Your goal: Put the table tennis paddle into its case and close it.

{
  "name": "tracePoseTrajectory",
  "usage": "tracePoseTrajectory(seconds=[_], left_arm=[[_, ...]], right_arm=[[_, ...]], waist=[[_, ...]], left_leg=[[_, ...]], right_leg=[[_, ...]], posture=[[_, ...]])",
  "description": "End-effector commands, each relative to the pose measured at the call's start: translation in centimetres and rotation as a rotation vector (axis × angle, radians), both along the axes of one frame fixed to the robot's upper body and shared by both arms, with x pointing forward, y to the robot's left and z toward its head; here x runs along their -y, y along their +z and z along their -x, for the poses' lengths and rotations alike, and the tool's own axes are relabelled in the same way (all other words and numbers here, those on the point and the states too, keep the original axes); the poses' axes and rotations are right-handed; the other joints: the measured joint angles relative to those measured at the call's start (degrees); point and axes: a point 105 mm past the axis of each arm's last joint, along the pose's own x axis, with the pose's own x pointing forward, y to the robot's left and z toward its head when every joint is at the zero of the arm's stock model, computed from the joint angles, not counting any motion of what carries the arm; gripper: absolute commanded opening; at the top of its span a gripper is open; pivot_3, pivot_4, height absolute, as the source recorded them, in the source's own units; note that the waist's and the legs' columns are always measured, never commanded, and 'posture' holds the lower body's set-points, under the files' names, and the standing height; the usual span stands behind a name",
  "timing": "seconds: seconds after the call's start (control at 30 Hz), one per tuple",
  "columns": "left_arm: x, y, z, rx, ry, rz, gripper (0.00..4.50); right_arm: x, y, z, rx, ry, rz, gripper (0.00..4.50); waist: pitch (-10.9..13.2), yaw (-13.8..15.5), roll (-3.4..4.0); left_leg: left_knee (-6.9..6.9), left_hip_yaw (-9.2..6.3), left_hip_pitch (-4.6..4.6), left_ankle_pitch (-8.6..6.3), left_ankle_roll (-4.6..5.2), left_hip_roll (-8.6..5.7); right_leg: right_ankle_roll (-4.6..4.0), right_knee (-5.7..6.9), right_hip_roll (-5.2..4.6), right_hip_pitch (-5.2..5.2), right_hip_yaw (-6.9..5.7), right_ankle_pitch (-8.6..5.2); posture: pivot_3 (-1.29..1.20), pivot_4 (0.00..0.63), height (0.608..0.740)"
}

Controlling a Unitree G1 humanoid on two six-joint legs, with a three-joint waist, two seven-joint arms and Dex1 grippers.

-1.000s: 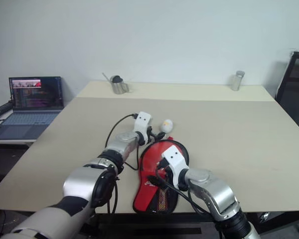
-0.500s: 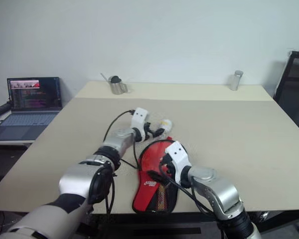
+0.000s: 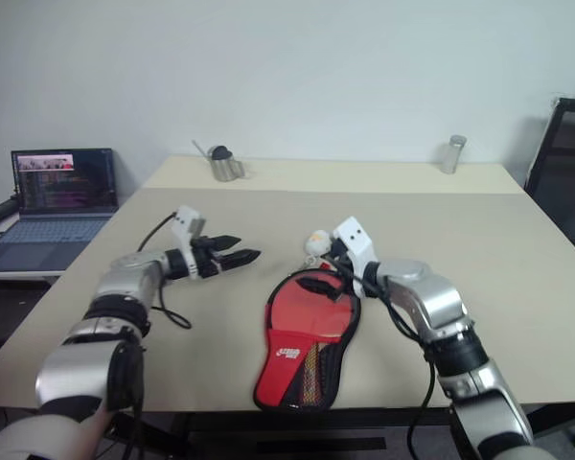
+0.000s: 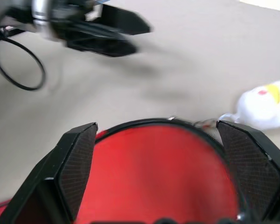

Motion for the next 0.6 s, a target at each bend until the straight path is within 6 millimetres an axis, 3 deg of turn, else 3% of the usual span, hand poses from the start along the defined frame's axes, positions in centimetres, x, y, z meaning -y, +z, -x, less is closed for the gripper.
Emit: tracePoseTrajectory(seconds=[0.03,0.3,0.6], left_arm=[[0.2,2.3,1.4,0.061,-0.072,0.007,4.44],[1.0,2.9,4.4,0.082,-0.150,-0.057,4.44],[1.2,3.6,5.2,0.097,-0.138,-0.065,4.44]], right_arm=[[0.0,0.8,-1.6,0.005,0.047,-0.010,4.49],[1.3,-0.4,-4.3,-0.071,0.057,0.012,4.49],[1.2,-2.3,-5.1,-0.134,0.006,0.013,4.49]], waist=[[0.01,-0.01,0.01],[0.01,0.10,0.02],[0.02,-0.04,0.04]], left_leg=[[0.01,0.01,0.00,0.00,0.00,0.00],[0.01,0.02,0.01,0.00,-0.01,0.00],[0.00,0.06,0.03,0.00,-0.02,0.02]], right_leg=[[0.00,0.02,0.00,0.00,0.03,0.00],[-0.01,0.03,-0.03,0.00,0.08,0.00],[-0.01,0.08,-0.04,-0.03,0.14,0.01]], posture=[[0.00,0.150,0.740],[0.00,0.150,0.740],[0.00,0.150,0.740]])
